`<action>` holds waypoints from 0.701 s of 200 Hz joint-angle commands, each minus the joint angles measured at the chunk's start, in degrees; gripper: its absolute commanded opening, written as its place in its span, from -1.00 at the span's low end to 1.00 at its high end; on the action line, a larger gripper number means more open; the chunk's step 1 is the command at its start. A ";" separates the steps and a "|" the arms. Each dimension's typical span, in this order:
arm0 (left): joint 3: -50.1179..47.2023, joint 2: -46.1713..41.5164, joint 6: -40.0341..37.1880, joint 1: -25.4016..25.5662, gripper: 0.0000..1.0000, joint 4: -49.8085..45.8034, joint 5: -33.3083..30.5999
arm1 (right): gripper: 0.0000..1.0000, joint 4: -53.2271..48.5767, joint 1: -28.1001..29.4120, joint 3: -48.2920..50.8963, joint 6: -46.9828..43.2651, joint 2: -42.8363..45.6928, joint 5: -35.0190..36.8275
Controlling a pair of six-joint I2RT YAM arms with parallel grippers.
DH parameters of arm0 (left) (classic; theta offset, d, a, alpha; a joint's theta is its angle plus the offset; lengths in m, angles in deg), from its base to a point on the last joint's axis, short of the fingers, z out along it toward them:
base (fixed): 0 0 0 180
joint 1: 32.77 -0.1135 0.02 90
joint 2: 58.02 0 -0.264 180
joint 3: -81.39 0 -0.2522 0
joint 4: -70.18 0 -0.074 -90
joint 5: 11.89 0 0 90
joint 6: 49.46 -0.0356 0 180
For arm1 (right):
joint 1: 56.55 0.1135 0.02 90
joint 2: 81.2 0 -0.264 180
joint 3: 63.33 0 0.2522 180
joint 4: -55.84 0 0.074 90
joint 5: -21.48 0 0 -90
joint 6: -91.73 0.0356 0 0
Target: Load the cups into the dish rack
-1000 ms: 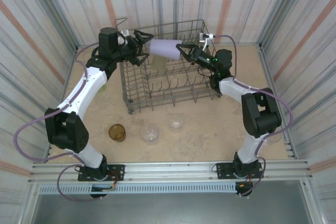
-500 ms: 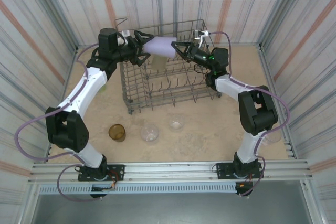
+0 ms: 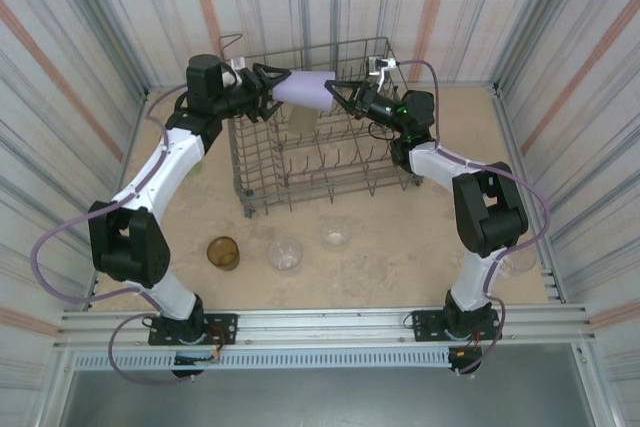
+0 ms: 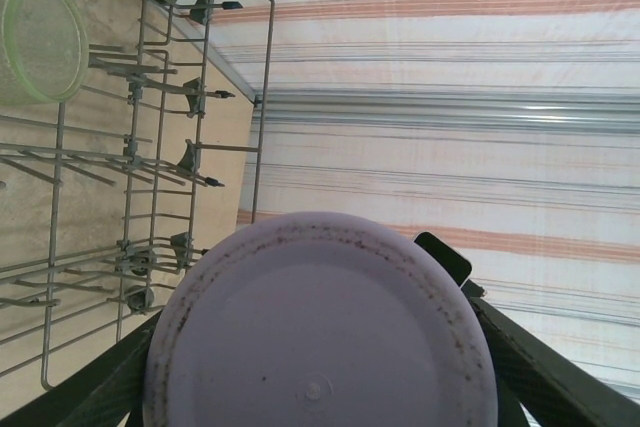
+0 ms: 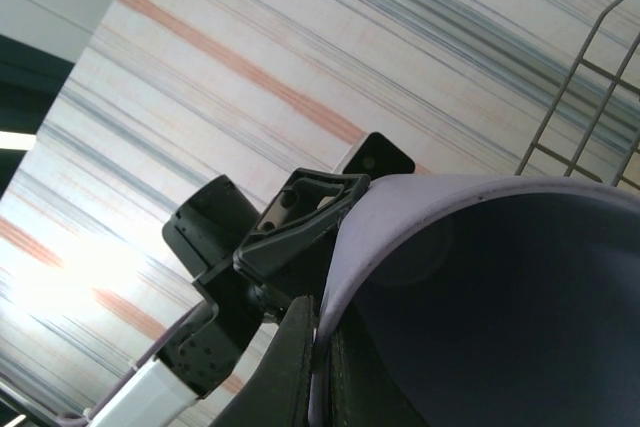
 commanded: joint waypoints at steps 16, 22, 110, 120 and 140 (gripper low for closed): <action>-1.15 0.11 -1.12 -0.20 -0.11 1.33 2.06 | -0.71 1.52 0.26 -2.28 1.31 -0.96 -0.56; -1.05 0.05 -1.19 -0.14 -0.14 1.41 2.08 | -0.64 1.25 0.23 -2.45 1.34 -0.95 -0.67; 1.02 0.23 -2.24 -0.30 -0.34 1.94 1.74 | 0.41 -11.70 -0.23 0.25 -5.87 5.74 -1.40; 1.73 0.22 -2.80 -0.30 -0.35 1.63 1.50 | 0.49 -15.17 -0.45 1.14 -8.20 7.59 -1.21; 3.33 0.39 -3.92 -0.29 -0.35 0.29 1.12 | 0.63 -22.49 -1.02 2.51 -13.04 11.33 -0.53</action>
